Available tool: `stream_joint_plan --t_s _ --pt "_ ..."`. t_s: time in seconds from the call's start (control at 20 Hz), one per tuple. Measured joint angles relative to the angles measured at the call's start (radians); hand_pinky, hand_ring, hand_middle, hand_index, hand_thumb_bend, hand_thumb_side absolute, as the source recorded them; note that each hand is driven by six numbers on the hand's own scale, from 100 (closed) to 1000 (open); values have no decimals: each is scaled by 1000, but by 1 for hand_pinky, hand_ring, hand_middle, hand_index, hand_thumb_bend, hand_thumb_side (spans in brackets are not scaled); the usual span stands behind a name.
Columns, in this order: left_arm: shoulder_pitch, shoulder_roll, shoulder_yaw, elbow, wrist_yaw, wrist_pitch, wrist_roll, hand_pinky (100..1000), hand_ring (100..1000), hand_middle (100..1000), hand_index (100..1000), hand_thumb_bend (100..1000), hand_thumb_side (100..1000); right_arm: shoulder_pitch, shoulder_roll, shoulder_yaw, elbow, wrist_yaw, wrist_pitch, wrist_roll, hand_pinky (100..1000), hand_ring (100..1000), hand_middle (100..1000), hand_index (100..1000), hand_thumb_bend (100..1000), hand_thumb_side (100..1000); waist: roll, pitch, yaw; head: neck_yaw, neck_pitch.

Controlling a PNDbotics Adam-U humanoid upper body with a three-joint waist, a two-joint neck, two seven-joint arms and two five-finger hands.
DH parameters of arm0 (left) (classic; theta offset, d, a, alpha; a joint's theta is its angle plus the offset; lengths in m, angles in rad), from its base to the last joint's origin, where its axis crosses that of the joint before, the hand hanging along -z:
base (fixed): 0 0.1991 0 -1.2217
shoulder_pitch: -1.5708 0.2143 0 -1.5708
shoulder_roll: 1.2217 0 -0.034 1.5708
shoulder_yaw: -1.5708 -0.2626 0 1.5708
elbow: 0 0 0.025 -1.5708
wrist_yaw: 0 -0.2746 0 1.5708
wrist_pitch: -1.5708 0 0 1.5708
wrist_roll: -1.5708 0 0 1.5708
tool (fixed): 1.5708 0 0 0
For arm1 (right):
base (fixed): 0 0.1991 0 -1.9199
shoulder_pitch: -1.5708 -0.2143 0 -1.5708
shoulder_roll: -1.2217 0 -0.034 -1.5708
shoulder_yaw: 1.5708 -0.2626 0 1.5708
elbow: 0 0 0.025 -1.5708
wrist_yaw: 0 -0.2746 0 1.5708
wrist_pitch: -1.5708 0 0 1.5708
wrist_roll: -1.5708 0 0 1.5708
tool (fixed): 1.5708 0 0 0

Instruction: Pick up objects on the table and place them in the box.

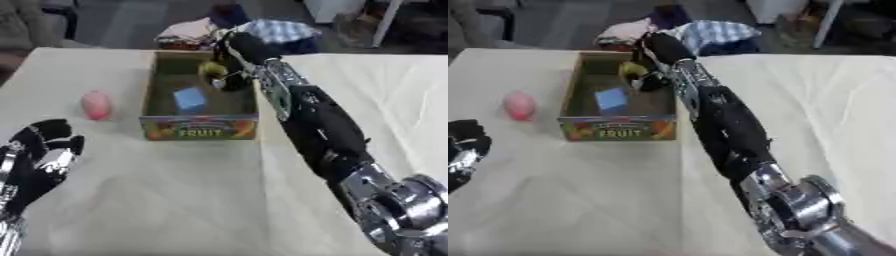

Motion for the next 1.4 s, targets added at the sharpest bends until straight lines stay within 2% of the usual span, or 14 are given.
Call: stream_joint_plan --t_s 0.2,0.45,0.7,0.8,0.95,1.15,1.4 --pt "0 0 0 0 0 0 0 752 757 667 757 408 365 11 -14 15 2 -29 -37 49 713 754 758 860 293 474 -2 0 -6 1 0" --pt "-3 10 1 1 -1 0 1 752 758 669 757 414 360 28 -86 42 -63 -141 -85 71 708 753 783 872 270 435 -3 0 -23 13 0" --pt "-35 62 10 7 -11 2 12 749 759 673 759 426 328 56 -181 77 -197 -325 -111 65 698 744 787 874 221 397 -3 -1 -48 32 0" --pt "-59 98 16 14 -20 4 22 747 757 674 760 440 309 79 -227 93 -265 -411 -112 63 691 736 777 870 191 401 -3 -4 -60 41 0" --pt "-113 172 26 45 -35 11 37 745 753 674 762 461 285 123 -302 120 -374 -544 -104 72 692 737 773 872 197 399 -1 -10 -81 55 0" --pt "-201 290 19 152 -87 14 30 742 745 672 763 503 266 178 -379 155 -497 -672 -93 111 692 737 770 874 197 405 1 -17 -108 73 0" --pt "-321 401 -24 386 -208 -10 -34 735 733 668 762 577 247 232 -433 180 -605 -768 -80 164 690 735 765 874 182 423 8 -21 -143 94 0"
